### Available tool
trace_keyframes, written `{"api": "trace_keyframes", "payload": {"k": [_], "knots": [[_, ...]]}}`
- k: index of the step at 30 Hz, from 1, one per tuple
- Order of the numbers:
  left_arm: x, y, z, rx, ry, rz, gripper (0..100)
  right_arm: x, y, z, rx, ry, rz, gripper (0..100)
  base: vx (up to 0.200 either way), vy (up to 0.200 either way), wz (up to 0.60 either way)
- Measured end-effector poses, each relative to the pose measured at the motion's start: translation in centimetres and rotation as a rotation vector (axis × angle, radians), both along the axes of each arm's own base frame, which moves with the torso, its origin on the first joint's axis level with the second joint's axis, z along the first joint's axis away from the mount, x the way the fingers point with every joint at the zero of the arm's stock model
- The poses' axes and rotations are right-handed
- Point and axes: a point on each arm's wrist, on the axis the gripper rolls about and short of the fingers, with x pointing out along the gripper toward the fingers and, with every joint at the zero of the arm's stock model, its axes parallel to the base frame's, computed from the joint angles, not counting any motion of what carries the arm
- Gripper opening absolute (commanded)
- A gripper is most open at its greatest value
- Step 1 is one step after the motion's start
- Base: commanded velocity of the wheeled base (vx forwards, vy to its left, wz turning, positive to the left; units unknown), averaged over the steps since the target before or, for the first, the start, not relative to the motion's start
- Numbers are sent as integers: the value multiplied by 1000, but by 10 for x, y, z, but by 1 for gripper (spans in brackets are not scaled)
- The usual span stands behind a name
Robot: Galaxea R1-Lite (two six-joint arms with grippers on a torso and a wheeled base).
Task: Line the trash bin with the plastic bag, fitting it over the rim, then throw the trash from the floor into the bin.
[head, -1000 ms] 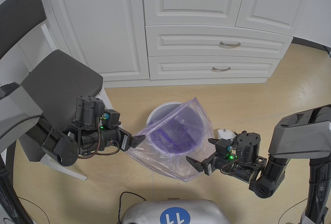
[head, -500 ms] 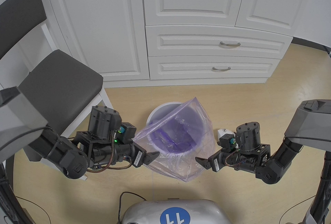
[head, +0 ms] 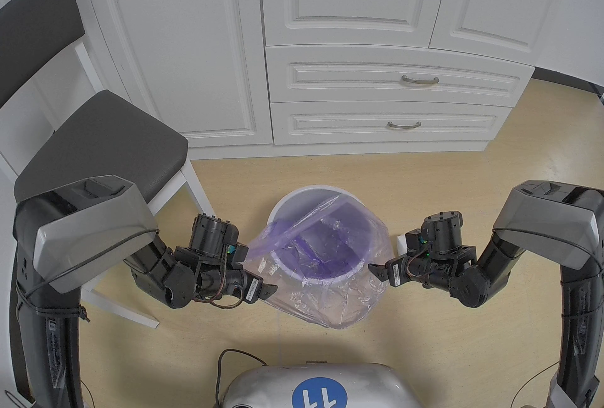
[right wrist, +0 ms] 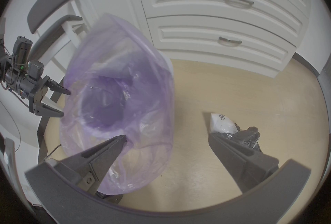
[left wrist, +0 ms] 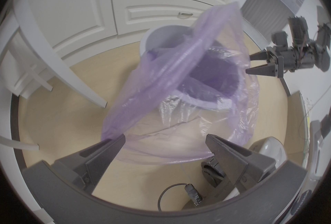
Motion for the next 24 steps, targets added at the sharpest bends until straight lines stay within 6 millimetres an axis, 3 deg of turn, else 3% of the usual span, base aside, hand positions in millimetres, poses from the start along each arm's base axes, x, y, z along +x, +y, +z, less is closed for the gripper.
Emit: {"api": "trace_keyframes", "payload": {"k": [16,24], "knots": [[51,-2,-21,-90,-138,229,100,42,-4,-29,82,-7,-141,100,0,0,0],[37,1,-14,-137,-116,161,100,41,-6,-26,89,-9,-152,100,0,0,0]]}}
